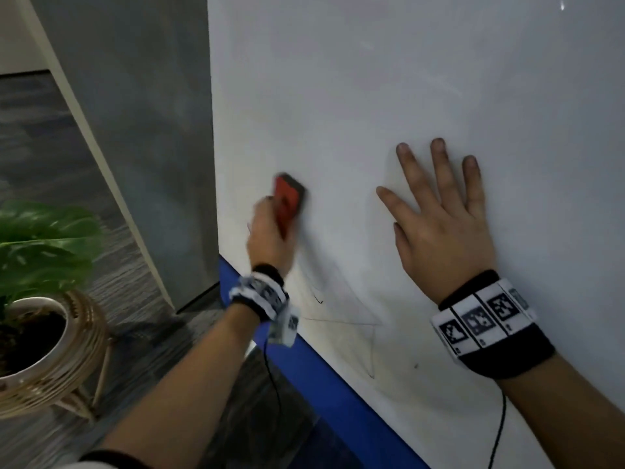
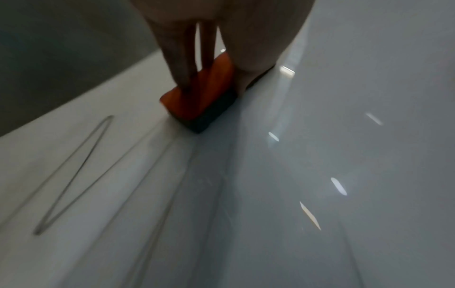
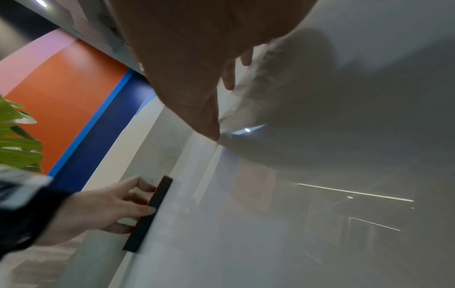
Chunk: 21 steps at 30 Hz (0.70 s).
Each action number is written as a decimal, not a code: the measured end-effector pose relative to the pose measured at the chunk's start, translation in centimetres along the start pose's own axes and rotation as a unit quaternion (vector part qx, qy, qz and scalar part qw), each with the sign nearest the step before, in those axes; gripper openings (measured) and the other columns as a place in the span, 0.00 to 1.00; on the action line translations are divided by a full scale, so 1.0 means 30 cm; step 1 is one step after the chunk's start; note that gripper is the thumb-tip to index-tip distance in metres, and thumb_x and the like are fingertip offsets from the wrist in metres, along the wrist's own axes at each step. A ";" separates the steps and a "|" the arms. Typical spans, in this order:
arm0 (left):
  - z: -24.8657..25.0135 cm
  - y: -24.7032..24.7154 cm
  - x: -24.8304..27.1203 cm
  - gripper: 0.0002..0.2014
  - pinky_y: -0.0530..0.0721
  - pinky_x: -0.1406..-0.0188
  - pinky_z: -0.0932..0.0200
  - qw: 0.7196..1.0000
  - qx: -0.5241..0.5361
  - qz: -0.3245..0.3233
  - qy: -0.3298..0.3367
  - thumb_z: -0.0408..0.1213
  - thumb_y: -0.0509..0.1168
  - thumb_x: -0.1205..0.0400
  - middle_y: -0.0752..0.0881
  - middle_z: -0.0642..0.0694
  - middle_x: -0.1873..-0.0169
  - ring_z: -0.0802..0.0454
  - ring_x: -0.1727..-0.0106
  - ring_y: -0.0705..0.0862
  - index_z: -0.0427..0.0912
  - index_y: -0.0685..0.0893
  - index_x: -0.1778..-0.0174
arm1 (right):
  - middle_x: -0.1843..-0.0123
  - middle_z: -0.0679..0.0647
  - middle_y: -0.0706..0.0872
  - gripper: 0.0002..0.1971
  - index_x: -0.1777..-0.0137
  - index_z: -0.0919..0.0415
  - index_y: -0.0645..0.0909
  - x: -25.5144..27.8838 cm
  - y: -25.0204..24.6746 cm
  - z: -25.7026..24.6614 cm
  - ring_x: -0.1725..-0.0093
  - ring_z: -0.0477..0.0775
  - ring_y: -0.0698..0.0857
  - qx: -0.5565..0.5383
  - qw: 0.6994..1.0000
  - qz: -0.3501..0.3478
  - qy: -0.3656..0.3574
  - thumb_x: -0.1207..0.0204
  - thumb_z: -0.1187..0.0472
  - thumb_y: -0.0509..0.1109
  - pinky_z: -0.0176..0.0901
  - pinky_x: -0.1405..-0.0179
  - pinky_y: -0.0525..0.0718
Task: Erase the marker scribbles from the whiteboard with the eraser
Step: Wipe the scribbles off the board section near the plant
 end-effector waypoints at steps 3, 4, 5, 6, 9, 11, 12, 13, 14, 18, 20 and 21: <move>-0.110 -0.039 -0.198 0.17 0.83 0.42 0.51 0.981 0.035 0.047 -0.183 0.37 0.70 0.14 0.88 0.40 0.39 0.36 0.40 0.88 0.41 0.74 0.31 | 0.09 0.60 0.56 0.26 0.24 0.53 0.80 0.005 -0.004 0.000 0.10 0.71 0.53 -0.009 1.000 -0.005 -0.010 0.23 0.66 0.74 0.66 0.12 0.37; -0.122 -0.040 -0.227 0.17 0.82 0.42 0.51 0.977 0.030 0.048 -0.204 0.37 0.69 0.14 0.87 0.40 0.38 0.36 0.39 0.88 0.42 0.74 0.31 | 0.08 0.60 0.55 0.27 0.23 0.53 0.80 0.005 -0.004 0.002 0.10 0.71 0.52 -0.009 1.000 -0.012 -0.015 0.23 0.66 0.74 0.65 0.12 0.37; -0.121 -0.029 -0.231 0.17 0.82 0.41 0.50 0.976 0.022 0.051 -0.211 0.37 0.68 0.13 0.87 0.41 0.37 0.36 0.38 0.88 0.42 0.74 0.30 | 0.08 0.60 0.54 0.27 0.23 0.53 0.79 0.007 -0.004 0.006 0.10 0.70 0.51 -0.007 1.000 -0.017 -0.018 0.22 0.66 0.74 0.65 0.12 0.37; -0.099 -0.014 -0.204 0.16 0.83 0.40 0.48 0.976 0.019 0.055 -0.209 0.37 0.67 0.13 0.86 0.41 0.37 0.36 0.38 0.87 0.43 0.74 0.30 | 0.08 0.60 0.54 0.28 0.22 0.53 0.79 0.009 -0.004 0.009 0.10 0.70 0.51 -0.007 1.000 -0.021 -0.021 0.22 0.65 0.74 0.65 0.12 0.36; 0.002 0.059 0.012 0.17 0.85 0.43 0.45 0.988 0.031 0.058 -0.140 0.38 0.69 0.14 0.85 0.42 0.39 0.38 0.42 0.87 0.43 0.74 0.31 | 0.08 0.60 0.54 0.27 0.23 0.53 0.79 0.009 0.002 0.007 0.10 0.70 0.51 -0.011 0.999 -0.021 -0.022 0.22 0.66 0.73 0.66 0.12 0.37; 0.074 0.113 0.233 0.17 0.86 0.45 0.47 0.996 0.047 0.015 -0.081 0.38 0.71 0.15 0.84 0.45 0.40 0.41 0.44 0.86 0.46 0.74 0.34 | 0.08 0.60 0.55 0.27 0.24 0.53 0.80 0.009 0.003 -0.001 0.10 0.70 0.51 -0.020 1.000 -0.014 -0.016 0.23 0.67 0.73 0.66 0.11 0.39; 0.108 0.136 0.341 0.17 0.87 0.44 0.49 0.998 0.041 -0.016 -0.042 0.38 0.72 0.15 0.83 0.47 0.36 0.44 0.41 0.86 0.48 0.74 0.34 | 0.08 0.60 0.55 0.27 0.24 0.53 0.80 0.011 0.004 -0.006 0.10 0.70 0.52 -0.025 1.000 -0.011 -0.009 0.24 0.67 0.73 0.66 0.11 0.40; 0.131 0.157 0.431 0.16 0.88 0.43 0.50 0.999 0.029 -0.043 0.001 0.38 0.72 0.15 0.81 0.48 0.32 0.46 0.38 0.85 0.49 0.75 0.35 | 0.08 0.60 0.55 0.28 0.24 0.54 0.80 0.017 0.005 -0.010 0.10 0.70 0.52 -0.028 1.000 -0.010 -0.005 0.24 0.68 0.73 0.65 0.11 0.40; 0.146 0.170 0.495 0.16 0.89 0.44 0.52 0.997 0.019 -0.065 0.038 0.38 0.72 0.16 0.79 0.48 0.28 0.47 0.35 0.84 0.48 0.76 0.35 | 0.08 0.60 0.54 0.28 0.23 0.54 0.80 0.026 0.007 -0.015 0.10 0.70 0.52 -0.029 1.000 -0.012 -0.002 0.24 0.68 0.73 0.64 0.11 0.39; 0.104 0.131 0.461 0.17 0.86 0.45 0.57 0.988 0.011 -0.101 0.113 0.36 0.73 0.16 0.79 0.47 0.28 0.47 0.33 0.83 0.47 0.77 0.34 | 0.09 0.62 0.56 0.26 0.21 0.56 0.79 0.058 0.022 -0.018 0.10 0.68 0.54 -0.038 0.999 -0.017 -0.011 0.21 0.65 0.72 0.58 0.10 0.37; 0.061 0.069 0.299 0.17 0.85 0.44 0.55 0.995 0.027 -0.083 0.050 0.35 0.73 0.16 0.82 0.47 0.33 0.46 0.40 0.85 0.49 0.75 0.35 | 0.09 0.62 0.57 0.25 0.22 0.56 0.79 0.065 0.025 -0.012 0.10 0.68 0.56 -0.041 0.999 -0.015 -0.010 0.20 0.65 0.71 0.56 0.11 0.37; 0.029 0.036 0.191 0.16 0.85 0.46 0.54 0.997 0.037 -0.060 -0.005 0.36 0.73 0.15 0.84 0.48 0.38 0.47 0.44 0.85 0.51 0.74 0.37 | 0.09 0.62 0.58 0.25 0.22 0.56 0.79 0.065 0.026 -0.010 0.11 0.69 0.56 -0.043 0.999 -0.012 -0.009 0.20 0.65 0.71 0.56 0.11 0.38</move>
Point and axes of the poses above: each hand's wrist, its own x-axis away from the middle knuckle, its own y-axis out of the palm, z = x × y, the point moved 2 cm from there along -x, towards the middle knuckle
